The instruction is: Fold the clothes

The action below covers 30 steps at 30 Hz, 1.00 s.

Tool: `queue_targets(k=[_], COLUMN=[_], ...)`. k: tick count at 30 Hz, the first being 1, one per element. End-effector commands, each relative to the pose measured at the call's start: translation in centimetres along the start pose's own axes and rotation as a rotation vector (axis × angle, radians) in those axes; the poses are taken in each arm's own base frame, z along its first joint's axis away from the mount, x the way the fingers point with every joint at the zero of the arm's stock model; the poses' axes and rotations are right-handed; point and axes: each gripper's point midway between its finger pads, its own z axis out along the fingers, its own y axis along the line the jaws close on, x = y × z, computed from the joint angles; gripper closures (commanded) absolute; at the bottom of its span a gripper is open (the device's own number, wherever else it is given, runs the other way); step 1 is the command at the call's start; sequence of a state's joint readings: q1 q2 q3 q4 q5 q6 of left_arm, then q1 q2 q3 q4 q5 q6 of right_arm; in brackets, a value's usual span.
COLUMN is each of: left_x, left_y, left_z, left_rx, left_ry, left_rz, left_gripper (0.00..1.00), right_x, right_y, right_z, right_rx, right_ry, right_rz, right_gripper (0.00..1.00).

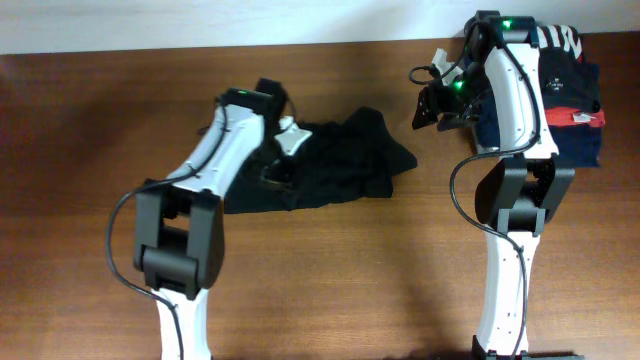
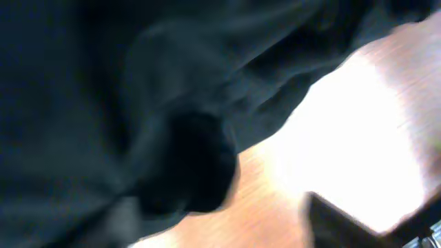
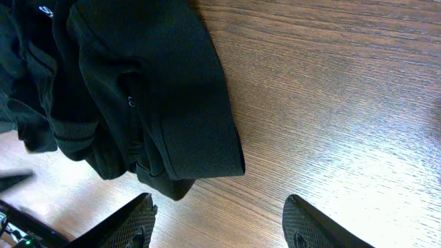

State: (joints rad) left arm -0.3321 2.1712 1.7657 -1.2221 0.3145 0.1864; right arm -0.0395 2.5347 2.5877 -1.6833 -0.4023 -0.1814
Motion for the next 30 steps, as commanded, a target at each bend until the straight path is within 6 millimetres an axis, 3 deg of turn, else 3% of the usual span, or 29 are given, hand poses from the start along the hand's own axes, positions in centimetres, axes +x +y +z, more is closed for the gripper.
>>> queue_targets(k=[1, 3, 6, 8, 11, 17, 19, 25, 28, 30], left_x=[-1.3, -1.8, -3.0, -3.7, -4.0, -3.3, -2.9, -2.4, -2.3, -2.1], left_y=[-1.4, -1.1, -0.1, 0.8, 3.6, 6.1, 7.1, 8.5, 8.8, 9.2], left_z=[-0.8, -1.7, -4.8, -7.7, -12.4, -13.7, -14.0, -14.2, -14.2, -14.3], left_rx=[-0.004, -0.013, -0.024, -0.04, -0.102, -0.115, -0.122, -0.189, -0.207, -0.233], left_ry=[-0.054, -0.074, -0.153, -0.232, -0.346, -0.368, -0.369, -0.354, -0.351, -0.344], left_rz=[0.038, 0.003, -0.035, -0.047, -0.09, -0.143, -0.149, -0.167, -0.17, -0.176], left_gripper=[0.01, 0.01, 0.01, 0.01, 0.01, 0.01, 0.01, 0.01, 0.01, 0.01], right_x=[0.2, 0.3, 0.4, 0.5, 1.1, 2.9, 3.4, 3.4, 3.0, 2.7], right_y=[1.3, 1.4, 1.8, 2.2, 2.1, 1.0, 0.7, 1.9, 2.0, 2.2], right_z=[-1.6, -1.5, -1.1, -0.4, 2.5, 5.8, 6.6, 7.2, 7.3, 7.3], right_rx=[-0.008, -0.009, -0.01, -0.011, -0.013, -0.031, -0.036, -0.121, -0.131, -0.143], right_ry=[-0.027, -0.02, -0.01, 0.005, 0.064, 0.149, 0.172, 0.161, 0.146, 0.134], right_rz=[-0.012, -0.012, -0.025, -0.038, -0.04, -0.027, -0.02, -0.053, -0.058, -0.062], right_gripper=[0.36, 0.36, 0.36, 0.36, 0.36, 0.36, 0.3, 0.28, 0.43, 0.64])
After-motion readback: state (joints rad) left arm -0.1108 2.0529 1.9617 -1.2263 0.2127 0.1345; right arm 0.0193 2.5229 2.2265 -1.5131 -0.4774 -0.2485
